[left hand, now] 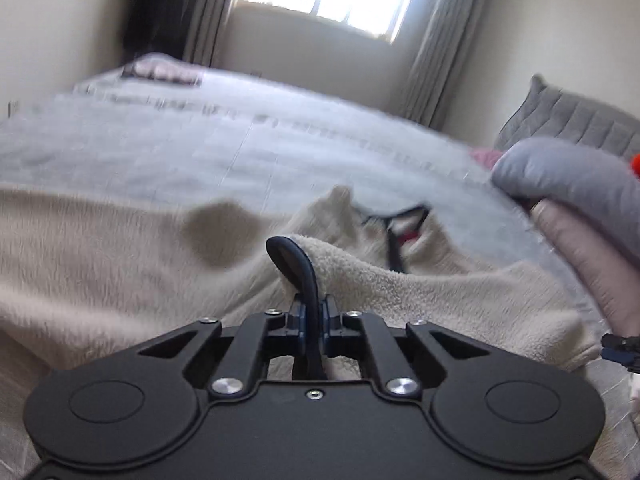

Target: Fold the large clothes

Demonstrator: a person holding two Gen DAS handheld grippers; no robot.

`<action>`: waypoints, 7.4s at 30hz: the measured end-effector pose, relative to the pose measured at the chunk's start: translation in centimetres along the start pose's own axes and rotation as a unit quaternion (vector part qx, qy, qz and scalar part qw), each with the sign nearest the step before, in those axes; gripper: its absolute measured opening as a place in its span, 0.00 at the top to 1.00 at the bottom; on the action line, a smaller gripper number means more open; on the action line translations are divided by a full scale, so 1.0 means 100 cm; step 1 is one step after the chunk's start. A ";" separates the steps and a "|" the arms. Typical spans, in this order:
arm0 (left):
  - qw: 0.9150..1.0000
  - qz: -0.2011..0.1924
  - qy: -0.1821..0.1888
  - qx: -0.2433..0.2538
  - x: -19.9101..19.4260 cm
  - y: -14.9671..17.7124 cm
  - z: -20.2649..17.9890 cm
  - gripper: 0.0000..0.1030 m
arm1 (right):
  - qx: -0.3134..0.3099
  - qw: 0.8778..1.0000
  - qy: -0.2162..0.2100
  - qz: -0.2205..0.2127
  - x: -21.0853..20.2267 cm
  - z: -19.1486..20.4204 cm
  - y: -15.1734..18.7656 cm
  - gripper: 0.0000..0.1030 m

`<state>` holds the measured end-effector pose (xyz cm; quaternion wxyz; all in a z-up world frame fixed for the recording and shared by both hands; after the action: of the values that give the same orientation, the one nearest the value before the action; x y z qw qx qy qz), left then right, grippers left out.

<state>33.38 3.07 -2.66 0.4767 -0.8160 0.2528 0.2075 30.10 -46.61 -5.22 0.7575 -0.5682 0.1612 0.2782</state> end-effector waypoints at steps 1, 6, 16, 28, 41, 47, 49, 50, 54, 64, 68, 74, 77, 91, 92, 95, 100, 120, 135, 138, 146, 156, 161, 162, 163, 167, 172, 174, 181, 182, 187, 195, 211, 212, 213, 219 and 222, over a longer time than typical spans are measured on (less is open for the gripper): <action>1.000 0.014 -0.010 -0.002 0.008 0.006 0.007 0.92 | 0.014 1.000 -0.011 0.010 0.007 -0.002 0.006 0.68; 0.999 0.022 -0.030 -0.002 0.020 0.022 0.025 0.92 | -0.010 1.000 0.000 0.024 0.011 0.003 0.023 0.87; 0.997 0.047 -0.039 0.043 0.016 0.020 0.021 0.87 | -0.113 0.993 0.018 0.030 -0.006 0.032 -0.003 0.25; 0.997 0.043 -0.032 0.047 0.024 0.024 0.023 0.91 | 0.056 0.998 0.000 0.040 0.122 -0.008 -0.077 0.42; 0.995 -0.016 -0.050 0.081 0.010 0.024 0.015 0.84 | -0.108 0.986 0.124 -0.007 0.129 0.041 -0.063 0.66; 0.996 -0.060 -0.037 0.052 -0.018 0.007 0.007 0.58 | -0.138 0.984 0.111 -0.032 0.076 0.078 -0.052 0.45; 0.997 -0.051 -0.026 0.050 -0.016 0.011 -0.001 0.56 | -0.159 0.980 0.117 -0.029 0.067 0.091 -0.043 0.39; 0.998 -0.039 -0.021 0.052 -0.012 0.014 -0.005 0.56 | -0.169 0.978 0.118 -0.024 0.065 0.095 -0.038 0.37; 0.997 0.046 -0.034 0.043 0.024 0.043 -0.005 0.56 | -0.181 0.976 0.116 0.022 0.078 0.101 -0.012 0.36; 0.998 0.060 -0.025 0.005 -0.010 0.036 0.014 0.19 | -0.176 0.975 0.127 0.041 0.054 0.121 0.011 0.11; 0.998 0.056 -0.034 -0.019 -0.037 0.024 0.049 0.12 | -0.173 0.976 0.124 0.050 0.033 0.134 0.017 0.04; 0.995 0.016 -0.084 -0.059 -0.071 -0.003 0.125 0.02 | -0.178 0.977 0.113 0.045 0.007 0.154 0.031 0.01; 0.990 -0.005 -0.114 -0.086 -0.082 -0.021 0.171 0.02 | -0.180 0.977 0.107 0.044 0.001 0.161 0.035 0.01; 0.950 -0.084 -0.215 -0.210 -0.077 -0.102 0.347 0.02 | -0.187 0.972 0.127 0.063 0.010 0.157 0.049 0.01; 0.946 -0.089 -0.222 -0.217 -0.076 -0.107 0.358 0.03 | -0.185 0.972 0.126 0.066 0.012 0.157 0.050 0.01; 0.938 -0.116 -0.241 -0.222 -0.073 -0.119 0.380 0.05 | -0.185 0.972 0.122 0.076 0.016 0.155 0.056 0.01; 0.925 -0.151 -0.274 -0.218 -0.063 -0.135 0.401 0.33 | -0.193 0.968 0.133 0.086 0.023 0.152 0.056 0.01; 0.968 -0.242 -0.043 -0.052 -0.139 -0.190 0.160 0.88 | -0.167 0.980 0.105 0.039 0.012 0.141 0.024 0.01; 0.984 -0.039 0.163 0.053 -0.032 -0.033 -0.095 0.88 | -0.188 0.979 0.080 0.022 -0.002 0.138 -0.006 0.01; 0.985 0.044 0.159 0.052 0.000 0.027 -0.109 0.87 | -0.195 0.976 0.089 0.025 -0.007 0.131 -0.006 0.01; 0.975 0.108 0.162 0.109 0.013 0.095 -0.095 0.73 | -0.215 0.973 0.078 0.037 -0.011 0.135 0.001 0.00; 0.980 0.064 0.135 0.131 -0.060 0.045 -0.021 0.44 | -0.299 0.953 -0.020 0.040 0.022 0.236 0.007 0.00; 0.993 0.034 0.063 0.099 -0.046 0.014 0.034 0.44 | -0.365 0.927 -0.068 0.060 0.055 0.301 0.028 0.01; 0.994 0.032 0.051 0.085 -0.040 0.011 0.043 0.44 | -0.373 0.923 -0.074 0.062 0.062 0.310 0.032 0.01; 0.996 0.035 0.046 0.074 -0.035 0.011 0.051 0.45 | -0.377 0.921 -0.077 0.067 0.070 0.318 0.035 0.01; 0.996 0.063 0.035 0.050 -0.011 0.022 0.065 0.45 | -0.389 0.917 -0.050 0.071 0.095 0.329 0.038 0.07; 0.996 0.066 0.043 0.037 -0.011 0.028 0.070 0.45 | -0.342 0.938 0.004 0.052 0.097 0.270 0.015 0.15; 0.996 0.066 0.051 0.032 -0.013 0.027 0.073 0.45 | -0.274 0.961 0.010 0.042 0.084 0.223 0.000 0.15; 0.996 0.050 0.048 0.055 -0.018 0.030 0.067 0.43 | -0.083 0.996 -0.001 0.020 0.036 0.085 -0.008 0.13; 0.996 0.048 0.047 0.058 -0.020 0.030 0.066 0.43 | -0.072 0.997 0.001 0.018 0.032 0.073 -0.006 0.13; 0.997 0.039 0.050 0.055 -0.030 0.021 0.062 0.43 | -0.007 0.998 -0.065 -0.001 0.030 0.054 -0.002 0.21; 0.998 0.013 0.031 0.046 -0.030 0.004 0.058 0.43 | -0.056 0.997 -0.004 0.049 0.077 0.092 0.011 0.50; 0.996 0.048 0.027 0.074 0.014 0.023 0.032 0.44 | -0.182 0.974 0.134 -0.015 0.072 0.112 -0.042 0.74; 0.996 0.048 0.026 0.076 0.017 0.027 0.034 0.44 | -0.176 0.974 0.140 -0.015 0.073 0.108 -0.035 0.72; 0.996 0.045 0.029 0.073 0.017 0.028 0.036 0.44 | -0.169 0.977 0.133 -0.018 0.071 0.105 -0.030 0.67; 0.997 0.038 0.037 0.061 0.009 0.027 0.039 0.43 | -0.187 0.978 0.097 -0.012 0.070 0.116 -0.009 0.46; 0.998 0.032 0.028 0.056 -0.004 0.028 0.037 0.42 | -0.196 0.977 0.086 -0.004 0.068 0.121 -0.001 0.44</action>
<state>31.02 5.27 -6.02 0.5074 -0.7849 0.3036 0.1855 34.66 -33.48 -5.29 0.6159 -0.7278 0.1664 0.2516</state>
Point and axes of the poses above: each gripper's, at about its wrist camera, not at the fingertips, and x roughly the way its jaws point, z to its left, y to its underside, the point moved 5 cm from there along x, roughly the way its jaws point, and after that the axes turned 14 degrees about -x, right-handed, at the moved point
